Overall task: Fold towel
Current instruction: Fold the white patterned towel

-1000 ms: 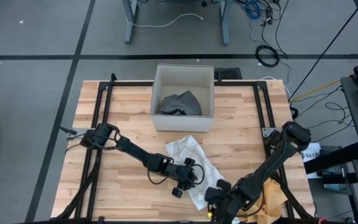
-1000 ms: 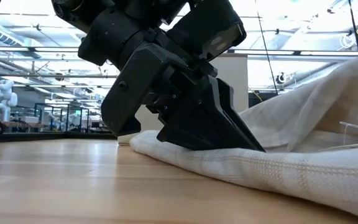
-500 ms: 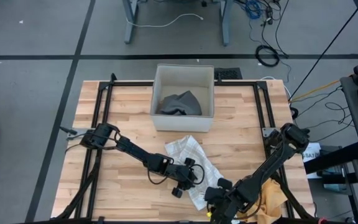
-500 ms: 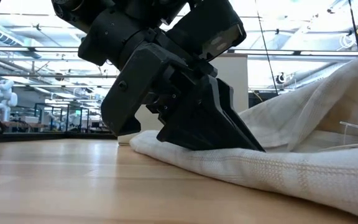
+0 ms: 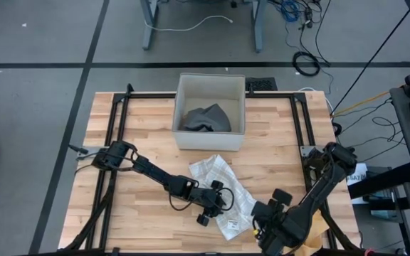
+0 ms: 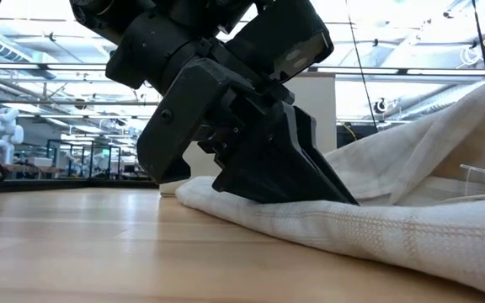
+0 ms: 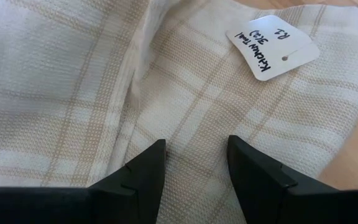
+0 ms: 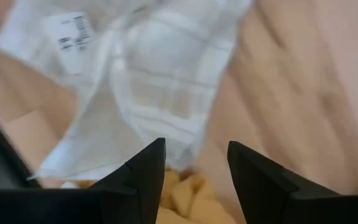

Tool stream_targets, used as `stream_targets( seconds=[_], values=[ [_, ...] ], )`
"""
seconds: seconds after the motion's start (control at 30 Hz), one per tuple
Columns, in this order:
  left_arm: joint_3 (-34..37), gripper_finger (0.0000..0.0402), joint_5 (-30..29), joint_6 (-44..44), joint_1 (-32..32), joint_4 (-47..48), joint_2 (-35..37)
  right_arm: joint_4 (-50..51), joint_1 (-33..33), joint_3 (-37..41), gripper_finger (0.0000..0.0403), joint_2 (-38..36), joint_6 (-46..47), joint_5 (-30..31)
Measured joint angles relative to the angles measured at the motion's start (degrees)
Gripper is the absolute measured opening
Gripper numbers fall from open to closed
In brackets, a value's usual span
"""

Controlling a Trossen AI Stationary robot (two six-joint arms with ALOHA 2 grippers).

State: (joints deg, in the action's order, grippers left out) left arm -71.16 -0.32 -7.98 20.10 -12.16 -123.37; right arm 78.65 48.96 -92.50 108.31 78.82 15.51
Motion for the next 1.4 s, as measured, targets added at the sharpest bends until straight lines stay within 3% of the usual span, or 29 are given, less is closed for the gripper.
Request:
stream_targets(
  seconds=[0.23,0.43,0.67,0.9,1.23,1.4],
  values=[
    [0.0,0.0179,0.02,0.01,-0.09,0.0,0.0,-11.02,-0.06,3.0,0.0164,0.13,-8.68,0.96],
    [0.0,0.0179,0.02,0.22,-0.09,0.01,0.0,-13.0,-0.84,5.25,0.0163,0.13,-12.11,0.7],
    [0.0,0.0179,0.0,0.56,-0.09,0.02,0.0,-21.65,-0.32,6.11,0.0131,0.13,-20.77,-1.99],
    [0.01,0.0179,0.01,0.56,-0.09,0.0,0.0,-18.53,1.74,6.15,0.0116,0.13,-23.29,-2.55],
    [0.0,0.0179,0.0,0.53,-0.09,0.02,0.0,-15.89,2.59,6.15,0.0204,0.13,-24.22,-2.14],
    [0.0,0.0179,0.0,0.53,-0.09,0.02,0.0,-15.25,2.59,6.15,0.0217,0.13,-25.27,-1.78]
  ],
)
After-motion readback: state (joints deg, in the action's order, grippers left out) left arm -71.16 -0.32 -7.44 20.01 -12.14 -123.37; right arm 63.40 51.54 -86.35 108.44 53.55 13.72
